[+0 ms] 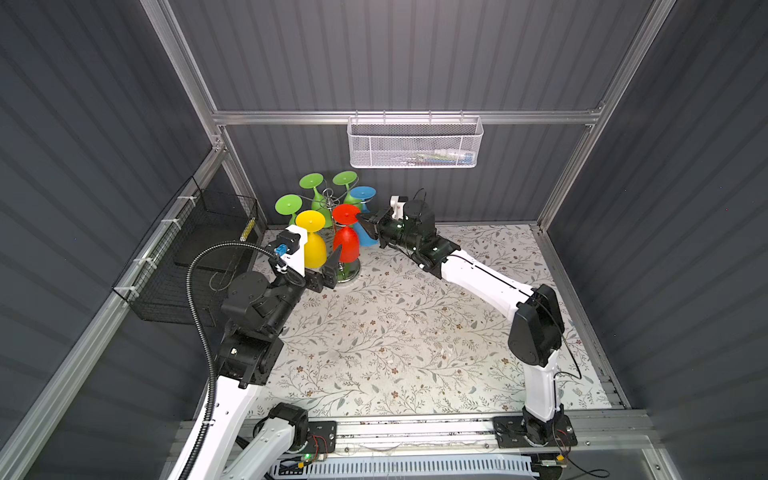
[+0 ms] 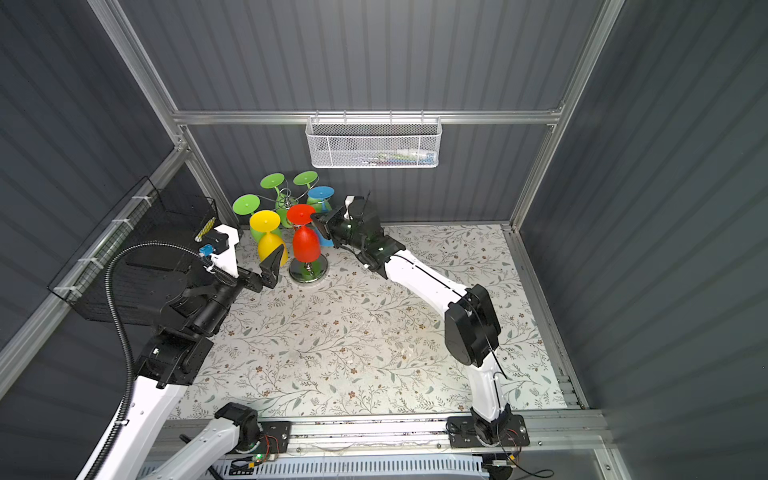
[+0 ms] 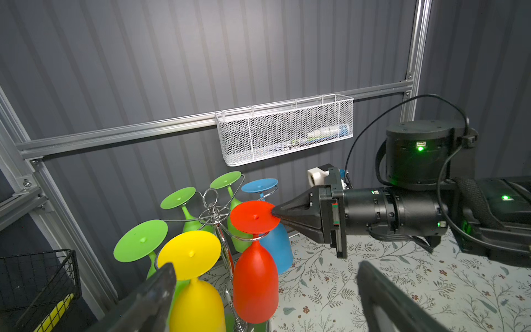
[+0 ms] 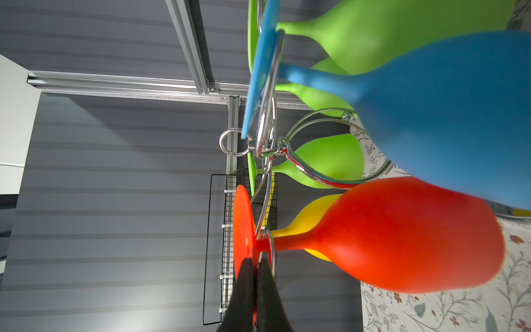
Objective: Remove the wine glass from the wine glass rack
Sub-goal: 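Lift the red glass upward off its rack hook with the right gripper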
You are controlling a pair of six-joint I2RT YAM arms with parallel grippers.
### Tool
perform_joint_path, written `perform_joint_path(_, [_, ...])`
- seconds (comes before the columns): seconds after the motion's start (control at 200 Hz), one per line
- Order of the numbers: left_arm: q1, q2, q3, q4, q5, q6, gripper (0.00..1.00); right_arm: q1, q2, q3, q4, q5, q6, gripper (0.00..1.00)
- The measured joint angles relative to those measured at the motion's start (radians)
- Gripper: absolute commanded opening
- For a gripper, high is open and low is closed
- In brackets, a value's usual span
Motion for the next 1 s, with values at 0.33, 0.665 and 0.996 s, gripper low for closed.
perform_joint_path(0.33, [0.000,0.006,0.000,0.000,0.000,0.000,0.98,-0.001,-0.015,-0.053,0.038,-0.005,-0.002,0.01])
perform_joint_path(0.665, [0.002,0.013,0.000,-0.002,0.000,0.000,0.98,0.001,-0.056,-0.102,0.060,-0.005,-0.020,0.00])
perform_joint_path(0.996, [0.006,0.013,0.000,-0.002,-0.001,0.000,0.98,0.019,-0.084,-0.119,0.053,0.000,-0.052,0.00])
